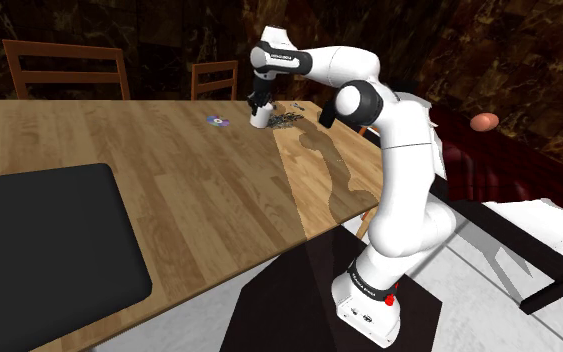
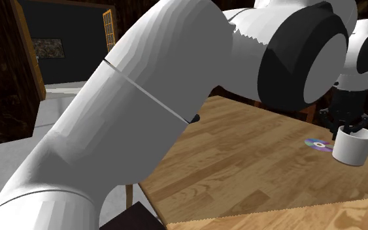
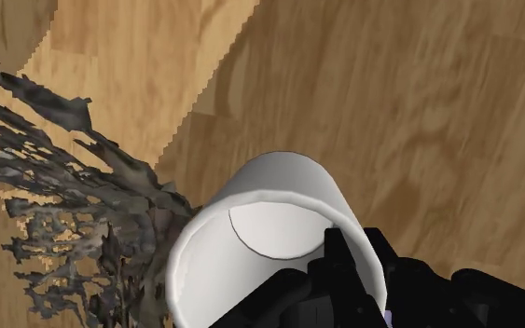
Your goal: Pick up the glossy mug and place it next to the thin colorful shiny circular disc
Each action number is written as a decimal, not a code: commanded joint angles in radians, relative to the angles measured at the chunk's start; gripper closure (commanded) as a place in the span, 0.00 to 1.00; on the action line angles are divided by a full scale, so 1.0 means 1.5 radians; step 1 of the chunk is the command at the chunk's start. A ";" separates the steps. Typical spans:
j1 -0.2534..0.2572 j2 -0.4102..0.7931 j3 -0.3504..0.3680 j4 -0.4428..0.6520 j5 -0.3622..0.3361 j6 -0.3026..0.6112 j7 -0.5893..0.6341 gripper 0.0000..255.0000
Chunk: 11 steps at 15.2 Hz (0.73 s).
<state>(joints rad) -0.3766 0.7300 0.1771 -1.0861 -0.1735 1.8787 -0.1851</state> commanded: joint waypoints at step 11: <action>-0.003 0.014 -0.002 -0.049 -0.004 0.063 0.005 1.00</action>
<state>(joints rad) -0.3815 0.7519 0.1736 -1.1577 -0.1793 1.9715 -0.1780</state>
